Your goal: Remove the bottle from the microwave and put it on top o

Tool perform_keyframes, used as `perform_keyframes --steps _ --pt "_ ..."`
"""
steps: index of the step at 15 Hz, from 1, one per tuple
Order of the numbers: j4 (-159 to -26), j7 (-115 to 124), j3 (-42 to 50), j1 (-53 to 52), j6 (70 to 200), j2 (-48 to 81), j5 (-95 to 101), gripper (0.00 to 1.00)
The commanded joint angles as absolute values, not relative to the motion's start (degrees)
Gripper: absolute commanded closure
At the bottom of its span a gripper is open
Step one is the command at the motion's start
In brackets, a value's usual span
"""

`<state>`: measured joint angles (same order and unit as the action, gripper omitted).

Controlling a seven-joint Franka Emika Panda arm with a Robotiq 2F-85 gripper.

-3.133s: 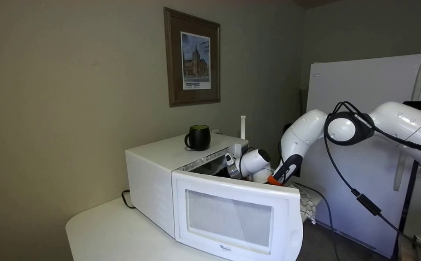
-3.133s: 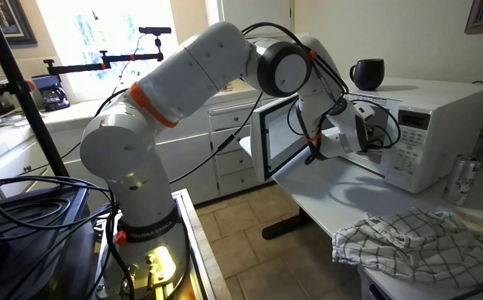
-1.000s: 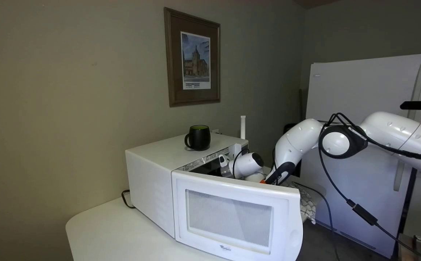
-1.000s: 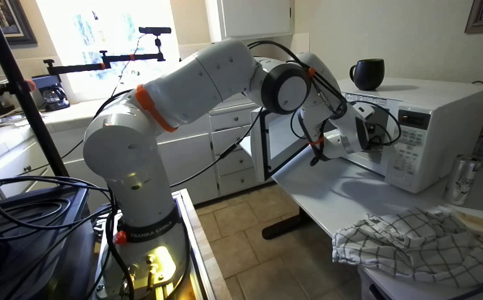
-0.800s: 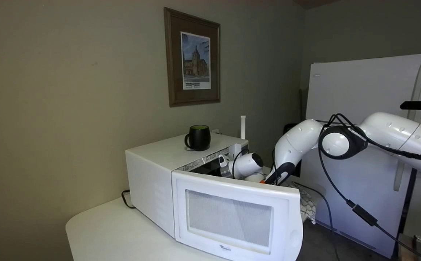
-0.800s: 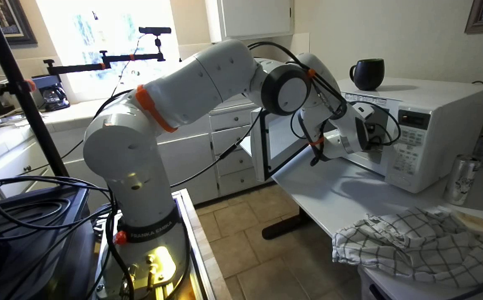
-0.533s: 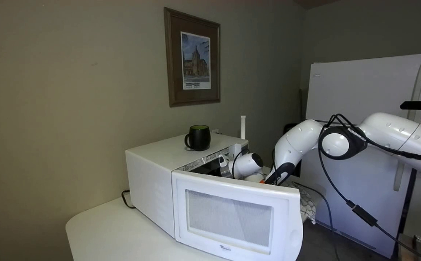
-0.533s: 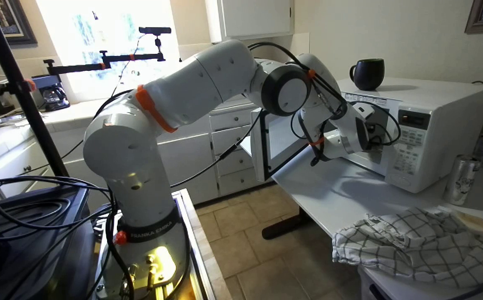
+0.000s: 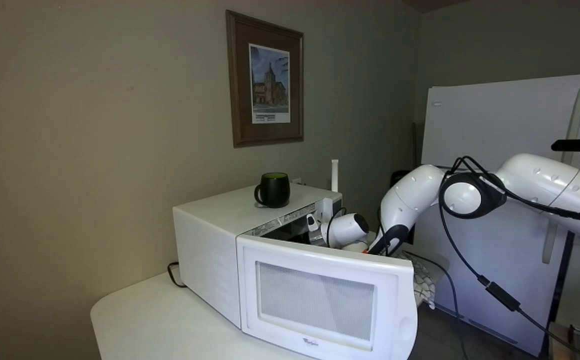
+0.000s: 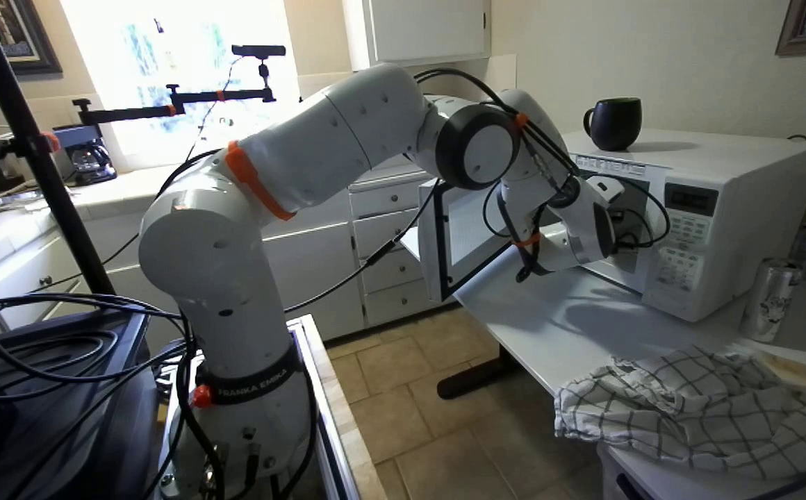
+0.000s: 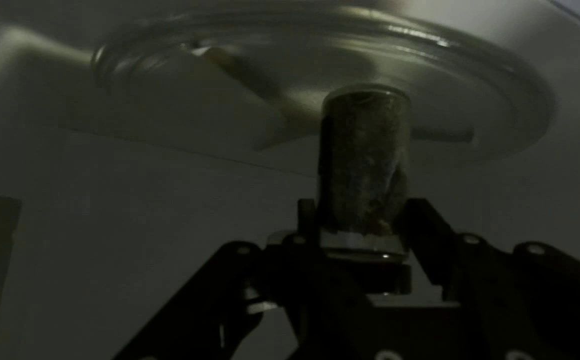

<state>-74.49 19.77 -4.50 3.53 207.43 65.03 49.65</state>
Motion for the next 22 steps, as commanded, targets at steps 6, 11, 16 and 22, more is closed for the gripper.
perform_keyframes --steps 6,11,16,22 --pt "-91.74 10.54 -4.03 4.40 220.34 57.43 40.25 0.76" --pt "-103.71 5.49 -2.05 3.68 223.71 50.80 34.47 0.76" --pt "-117.83 1.25 -0.83 3.61 226.17 42.55 28.99 0.76" --pt "-134.89 0.24 -0.82 4.39 224.85 30.23 25.29 0.76"
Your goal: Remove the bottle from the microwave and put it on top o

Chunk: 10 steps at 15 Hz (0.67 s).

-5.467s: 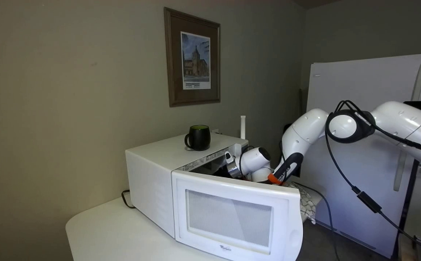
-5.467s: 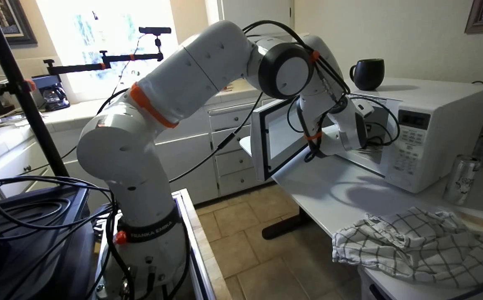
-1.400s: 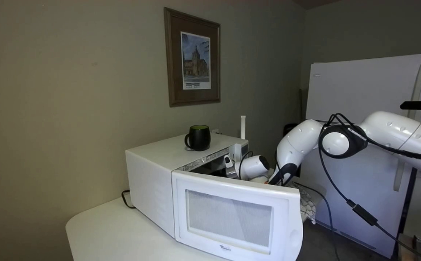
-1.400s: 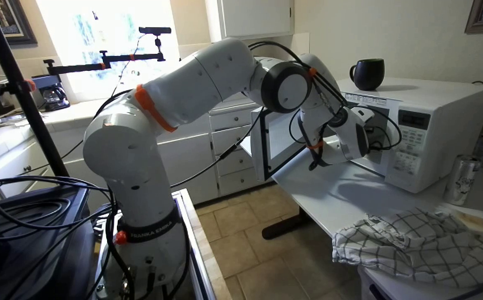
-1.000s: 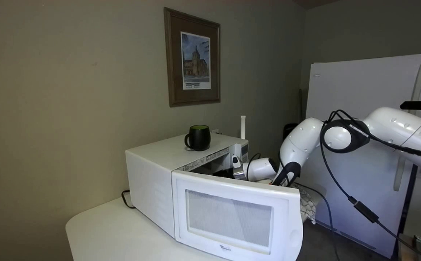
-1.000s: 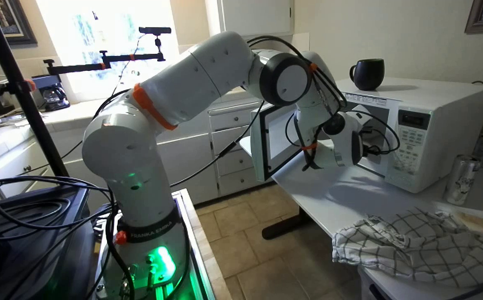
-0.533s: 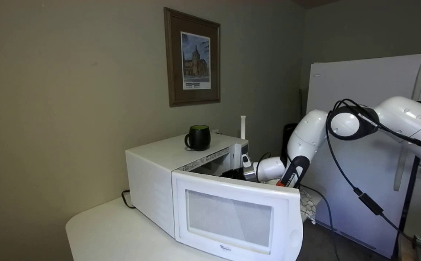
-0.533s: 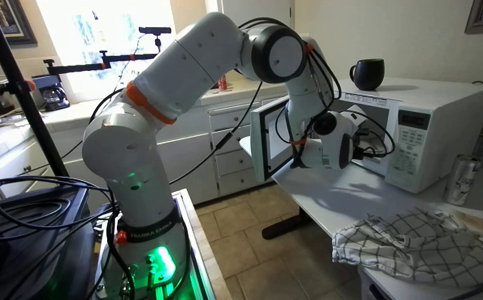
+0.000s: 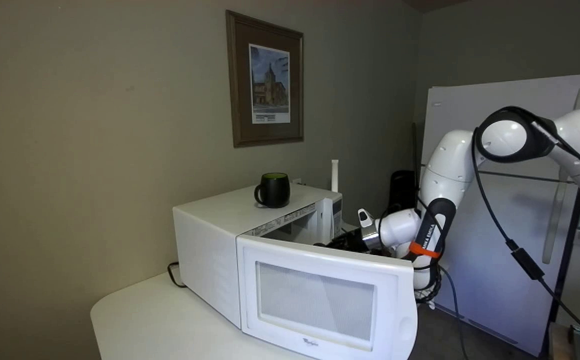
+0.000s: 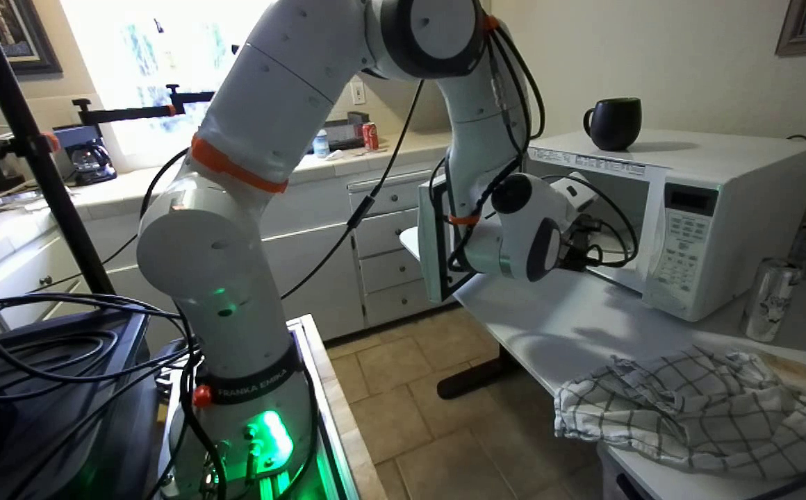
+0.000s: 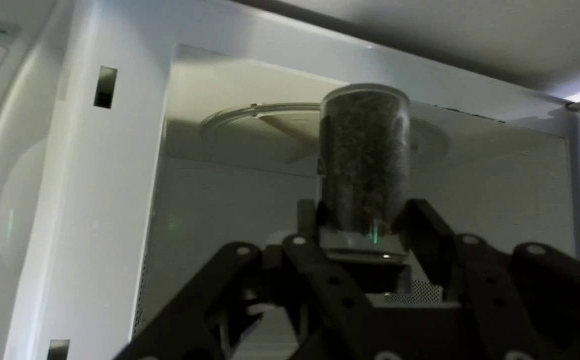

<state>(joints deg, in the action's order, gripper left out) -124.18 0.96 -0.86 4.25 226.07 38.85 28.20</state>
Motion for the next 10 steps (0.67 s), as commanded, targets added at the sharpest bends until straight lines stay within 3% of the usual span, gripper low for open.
perform_keyframes --steps 1,10 --pt "-137.39 0.74 -0.85 4.71 224.24 27.82 24.56 0.76" --pt "-147.53 1.00 2.25 5.42 216.28 5.63 11.23 0.76"
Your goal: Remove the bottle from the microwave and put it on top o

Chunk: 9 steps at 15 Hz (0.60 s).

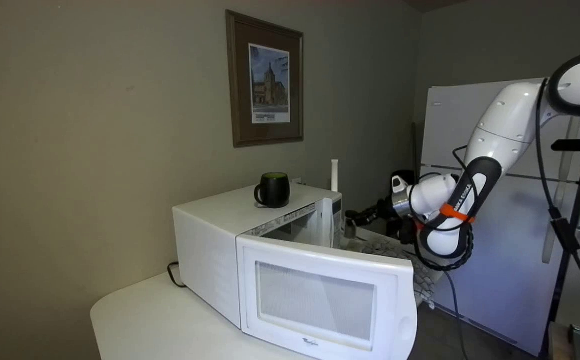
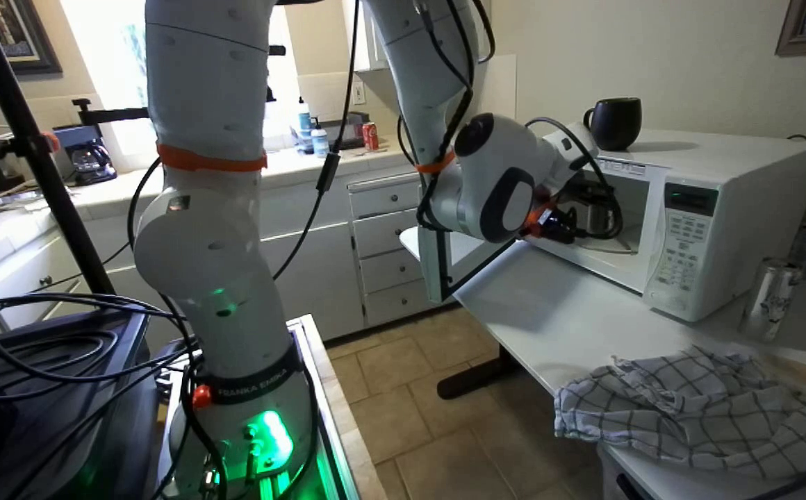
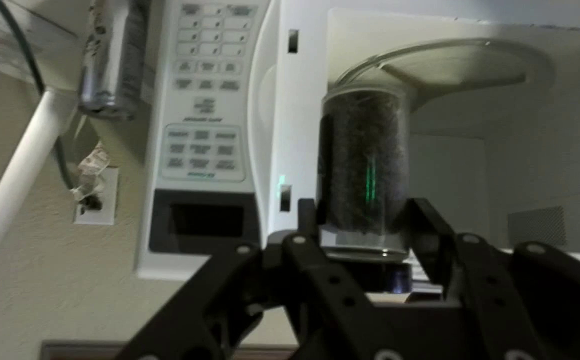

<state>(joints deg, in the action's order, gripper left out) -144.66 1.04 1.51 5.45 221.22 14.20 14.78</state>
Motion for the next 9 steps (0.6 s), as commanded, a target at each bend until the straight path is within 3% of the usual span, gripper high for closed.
perform_keyframes --steps 1,5,9 --pt "-146.83 1.21 2.52 5.49 215.12 3.76 10.51 0.76" --pt "-142.11 5.04 3.67 7.13 211.53 -1.94 13.48 0.76" --pt "-134.20 23.24 7.40 6.26 208.11 -1.64 29.71 0.76"
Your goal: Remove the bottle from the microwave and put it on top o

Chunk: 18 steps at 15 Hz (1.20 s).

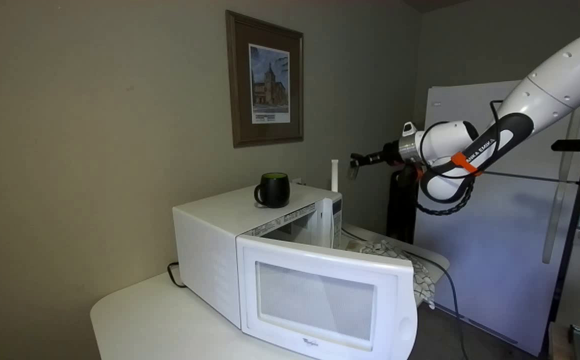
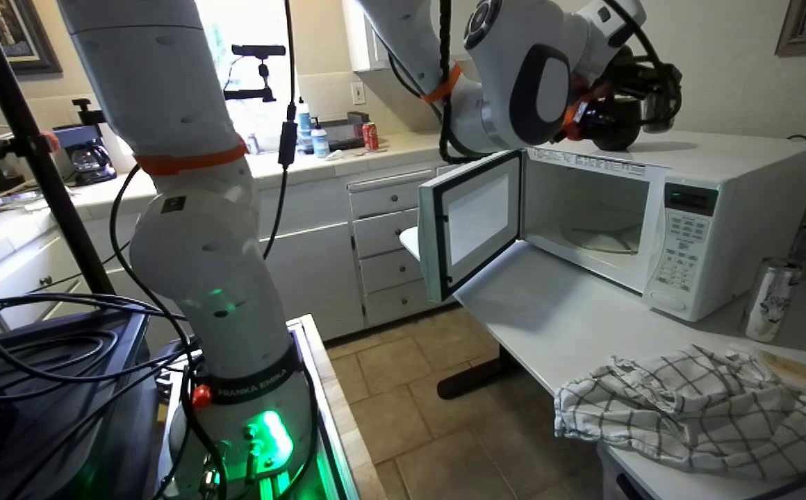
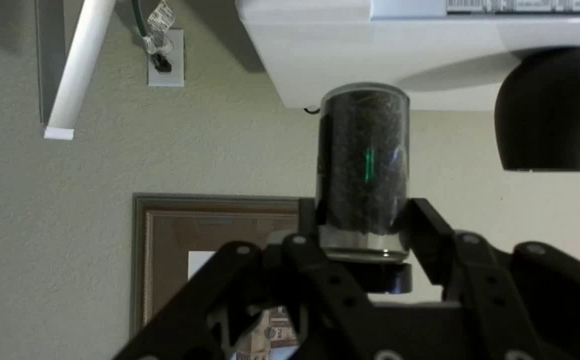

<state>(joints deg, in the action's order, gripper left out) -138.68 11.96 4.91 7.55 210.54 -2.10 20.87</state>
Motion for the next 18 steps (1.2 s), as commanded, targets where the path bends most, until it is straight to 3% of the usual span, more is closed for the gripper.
perform_keyframes --steps 1,8,9,10,13,14,18 --pt "-132.65 27.53 8.68 5.33 208.32 -0.59 33.05 0.76" --pt "-117.98 56.23 12.71 13.35 207.86 8.15 60.89 0.76" --pt "-123.54 48.63 12.40 11.06 208.72 5.06 54.27 0.76" --pt "-122.38 49.91 12.69 11.98 208.80 5.90 55.50 0.51" --pt "-122.39 49.45 12.60 11.70 208.82 6.08 55.30 0.51" --pt "-122.35 49.13 12.42 11.30 208.16 6.22 55.02 0.76" --pt "-117.43 52.60 11.36 11.55 205.43 10.29 58.29 0.76"
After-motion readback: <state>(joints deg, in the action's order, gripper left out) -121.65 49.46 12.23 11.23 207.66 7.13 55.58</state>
